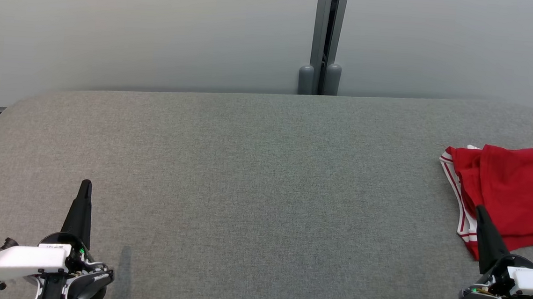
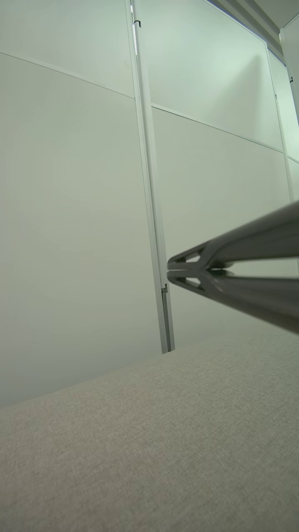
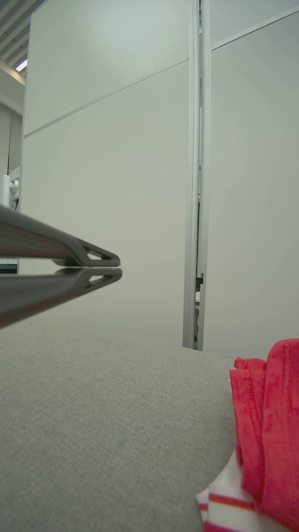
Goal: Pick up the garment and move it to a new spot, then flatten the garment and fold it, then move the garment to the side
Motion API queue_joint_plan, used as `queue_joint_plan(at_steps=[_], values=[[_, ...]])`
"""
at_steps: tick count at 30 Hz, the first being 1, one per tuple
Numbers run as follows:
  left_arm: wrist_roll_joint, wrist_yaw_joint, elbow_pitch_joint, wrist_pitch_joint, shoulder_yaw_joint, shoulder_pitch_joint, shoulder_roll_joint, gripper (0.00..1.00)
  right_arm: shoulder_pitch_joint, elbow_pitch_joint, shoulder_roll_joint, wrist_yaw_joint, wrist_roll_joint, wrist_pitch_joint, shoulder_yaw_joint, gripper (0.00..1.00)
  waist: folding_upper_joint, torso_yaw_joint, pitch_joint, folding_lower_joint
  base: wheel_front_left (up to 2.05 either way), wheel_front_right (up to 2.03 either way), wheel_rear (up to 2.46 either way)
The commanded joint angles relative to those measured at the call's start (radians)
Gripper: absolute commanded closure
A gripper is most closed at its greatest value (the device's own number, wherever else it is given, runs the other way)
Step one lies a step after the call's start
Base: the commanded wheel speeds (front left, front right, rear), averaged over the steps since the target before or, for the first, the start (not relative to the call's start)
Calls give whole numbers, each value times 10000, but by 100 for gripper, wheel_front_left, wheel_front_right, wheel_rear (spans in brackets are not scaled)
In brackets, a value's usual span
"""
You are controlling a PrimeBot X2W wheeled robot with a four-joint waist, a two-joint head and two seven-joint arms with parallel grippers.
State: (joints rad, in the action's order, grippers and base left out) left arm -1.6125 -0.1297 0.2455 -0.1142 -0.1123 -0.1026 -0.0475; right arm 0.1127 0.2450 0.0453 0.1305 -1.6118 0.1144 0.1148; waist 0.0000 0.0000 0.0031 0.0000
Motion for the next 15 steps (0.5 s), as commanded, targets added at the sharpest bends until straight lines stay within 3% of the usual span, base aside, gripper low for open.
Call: queue_joint_plan(at_steps=[1, 15], values=[[-13, -35, -28, -32, -39, -120, -54, 100, -88, -34, 92, 4, -25, 31, 6, 100, 0, 0, 0, 0, 0, 0, 0], [-13, -33, -29, -32, -39, -120, -54, 100, -88, -34, 92, 4, -25, 31, 8, 100, 0, 0, 0, 0, 0, 0, 0]])
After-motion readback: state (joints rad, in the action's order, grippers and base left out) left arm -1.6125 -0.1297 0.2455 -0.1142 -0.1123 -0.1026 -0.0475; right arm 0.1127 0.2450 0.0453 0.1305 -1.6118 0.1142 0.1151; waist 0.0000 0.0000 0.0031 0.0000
